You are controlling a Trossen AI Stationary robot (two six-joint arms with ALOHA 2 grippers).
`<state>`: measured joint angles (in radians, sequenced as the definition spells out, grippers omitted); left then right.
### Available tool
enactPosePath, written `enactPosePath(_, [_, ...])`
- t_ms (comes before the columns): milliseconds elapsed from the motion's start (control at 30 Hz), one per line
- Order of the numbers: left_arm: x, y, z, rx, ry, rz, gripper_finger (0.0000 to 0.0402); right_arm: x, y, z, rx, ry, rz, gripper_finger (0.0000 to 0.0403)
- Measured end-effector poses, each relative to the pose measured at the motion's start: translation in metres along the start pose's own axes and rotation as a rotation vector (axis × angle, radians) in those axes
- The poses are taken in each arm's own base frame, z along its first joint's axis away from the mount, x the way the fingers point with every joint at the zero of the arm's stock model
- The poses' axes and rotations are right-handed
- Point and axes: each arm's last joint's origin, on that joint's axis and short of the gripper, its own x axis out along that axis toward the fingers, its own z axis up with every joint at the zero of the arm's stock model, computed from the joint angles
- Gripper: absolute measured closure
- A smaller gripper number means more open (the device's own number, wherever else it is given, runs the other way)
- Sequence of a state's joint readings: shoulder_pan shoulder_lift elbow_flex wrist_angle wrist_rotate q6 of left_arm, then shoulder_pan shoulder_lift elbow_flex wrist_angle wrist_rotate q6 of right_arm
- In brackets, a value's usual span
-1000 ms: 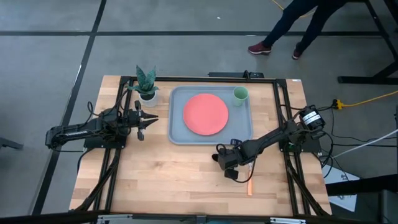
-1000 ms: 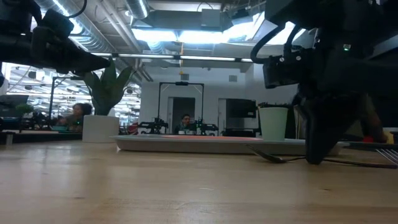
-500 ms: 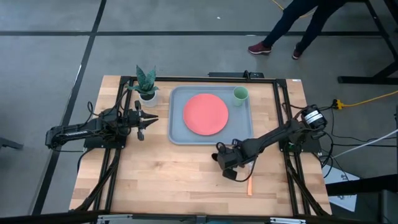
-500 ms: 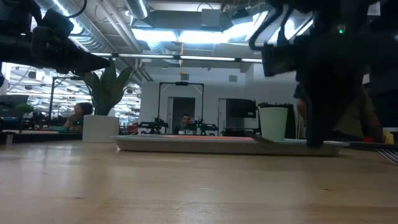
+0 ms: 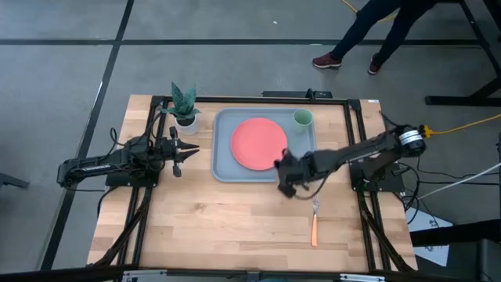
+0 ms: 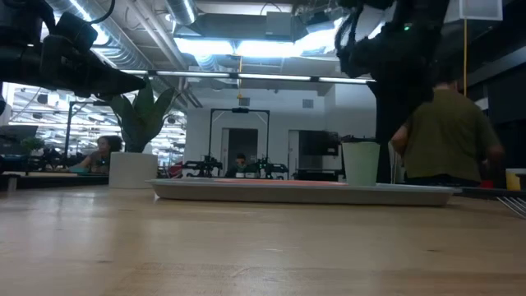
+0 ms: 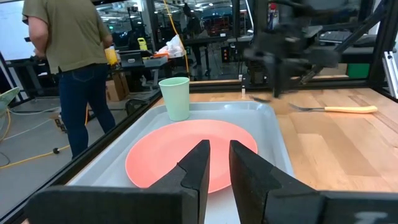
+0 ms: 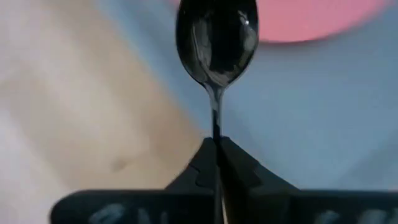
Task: Pick and place plate/cup/fork/spoon on tray
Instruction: Put the black spoon on the blue tray to the right of the pink plate, then put the orange spoon on the blue tray to right of the pink plate
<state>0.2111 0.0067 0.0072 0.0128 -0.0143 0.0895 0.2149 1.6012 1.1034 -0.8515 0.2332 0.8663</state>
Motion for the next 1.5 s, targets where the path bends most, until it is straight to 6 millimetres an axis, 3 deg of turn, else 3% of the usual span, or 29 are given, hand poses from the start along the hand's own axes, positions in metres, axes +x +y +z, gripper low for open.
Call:
enactPosePath(267, [0.0,0.0,0.0,0.0,0.0,0.0,0.0346,-0.007,-0.056,0.023,0.384,-0.064,-0.23,0.0398])
enactPosePath(433, [0.0,0.0,0.0,0.0,0.0,0.0,0.0346,0.013,-0.078,0.027,0.622,-0.1,-0.27,0.0398])
enactPosePath(600, [0.0,0.0,0.0,0.0,0.0,0.0,0.0346,0.039,-0.089,0.023,0.763,-0.128,-0.201,0.0398])
enactPosePath(1000, [0.0,0.0,0.0,0.0,0.0,0.0,0.0346,0.067,-0.11,-0.004,0.839,-0.045,-0.25,0.0397])
enactPosePath(1267, [0.0,0.0,0.0,0.0,0.0,0.0,0.0346,0.068,-0.109,-0.001,0.824,-0.064,-0.221,0.0364])
enactPosePath(1500, [0.0,0.0,0.0,0.0,0.0,0.0,0.0347,0.068,-0.109,-0.001,0.794,-0.061,-0.221,0.036])
